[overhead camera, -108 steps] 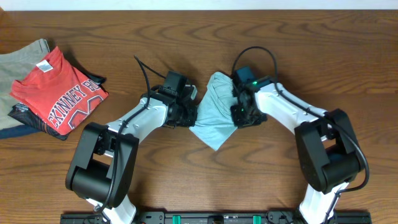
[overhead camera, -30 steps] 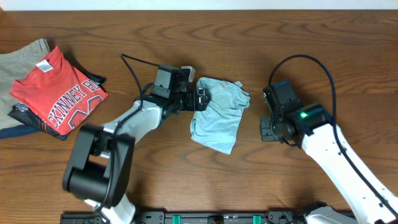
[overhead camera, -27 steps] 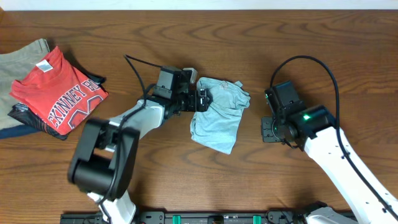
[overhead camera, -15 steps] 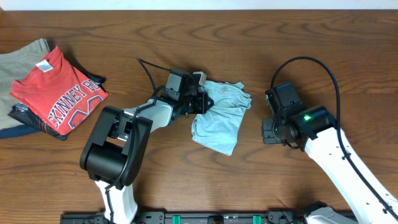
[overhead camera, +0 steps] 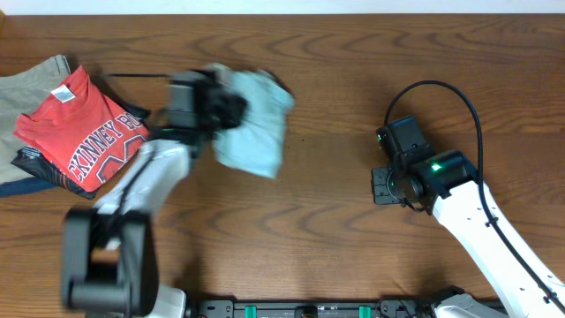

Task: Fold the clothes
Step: 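Carry the folded blue shirt with the left gripper onto the left stack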

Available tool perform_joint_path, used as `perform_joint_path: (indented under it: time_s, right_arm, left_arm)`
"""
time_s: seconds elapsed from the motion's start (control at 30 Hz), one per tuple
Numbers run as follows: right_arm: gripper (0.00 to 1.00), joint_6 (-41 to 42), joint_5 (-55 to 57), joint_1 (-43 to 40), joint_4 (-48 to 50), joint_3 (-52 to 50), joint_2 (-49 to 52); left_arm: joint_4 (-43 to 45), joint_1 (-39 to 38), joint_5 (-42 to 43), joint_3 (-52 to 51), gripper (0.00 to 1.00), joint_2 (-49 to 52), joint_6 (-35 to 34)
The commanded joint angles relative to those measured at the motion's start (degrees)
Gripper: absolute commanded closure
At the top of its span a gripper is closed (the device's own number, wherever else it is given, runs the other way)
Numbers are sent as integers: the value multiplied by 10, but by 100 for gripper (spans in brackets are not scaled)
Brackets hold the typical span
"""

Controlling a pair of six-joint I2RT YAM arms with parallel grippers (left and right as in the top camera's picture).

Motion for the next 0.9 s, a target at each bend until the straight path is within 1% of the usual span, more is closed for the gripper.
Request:
perform_joint_path:
  time_s: [0.0, 0.1, 0.13, 0.33, 0.53, 0.73, 0.77, 0.8, 0.83, 0.87]
  right_arm:
    - [82, 5, 3, -14, -1, 7, -6]
    - [82, 6, 3, -14, 0, 7, -6]
    - [82, 6, 3, -14, 0, 7, -6]
    - [82, 6, 3, -14, 1, 7, -6]
    - [82, 10, 3, -14, 4, 7, -6]
    - [82, 10, 3, -14, 4, 7, -6]
    - [82, 10, 3, -14, 4, 7, -6]
    - [82, 10, 3, -14, 4, 7, -6]
    - [82, 10, 3, -14, 4, 7, -6]
    - [82, 10, 3, -14, 4, 7, -6]
  left_arm:
    - [-3, 76, -28, 8, 94, -70, 3]
    - [-2, 152, -28, 8, 94, -112, 3]
    - [-2, 191, -28, 8, 94, -124, 3]
    - [-3, 322, -28, 7, 94, -127, -4]
    - [16, 391, -30, 7, 94, -113, -10]
    - [21, 425, -76, 7, 94, -87, -10]
    - [22, 430, -83, 7, 92, -83, -10]
    - [23, 435, -92, 7, 88, -80, -10]
    - [26, 443, -92, 7, 72, -78, -10]
    - [28, 450, -92, 7, 39, -75, -12]
